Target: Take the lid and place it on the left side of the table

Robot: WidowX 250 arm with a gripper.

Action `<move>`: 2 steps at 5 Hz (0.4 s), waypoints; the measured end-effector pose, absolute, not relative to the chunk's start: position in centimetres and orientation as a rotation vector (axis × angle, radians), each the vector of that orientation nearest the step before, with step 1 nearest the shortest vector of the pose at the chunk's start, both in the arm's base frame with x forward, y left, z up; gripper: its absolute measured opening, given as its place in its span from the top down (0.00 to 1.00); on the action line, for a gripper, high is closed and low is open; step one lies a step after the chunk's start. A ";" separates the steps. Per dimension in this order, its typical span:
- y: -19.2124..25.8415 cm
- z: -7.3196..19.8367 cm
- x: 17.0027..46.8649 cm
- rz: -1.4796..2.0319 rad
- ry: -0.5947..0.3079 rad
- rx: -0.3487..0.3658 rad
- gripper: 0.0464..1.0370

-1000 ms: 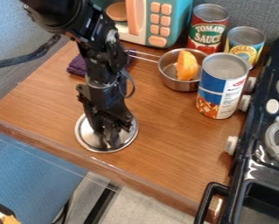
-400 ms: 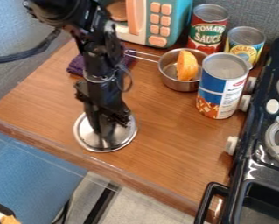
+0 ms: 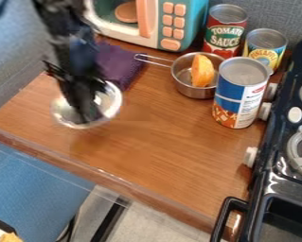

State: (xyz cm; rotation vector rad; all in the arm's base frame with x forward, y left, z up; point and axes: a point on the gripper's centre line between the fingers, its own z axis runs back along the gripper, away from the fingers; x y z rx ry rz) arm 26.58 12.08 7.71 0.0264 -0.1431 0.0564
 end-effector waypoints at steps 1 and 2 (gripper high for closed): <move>15.3 6.6 26.3 0.127 -0.116 0.034 0.76; 18.1 5.8 26.1 0.191 -0.122 0.068 0.76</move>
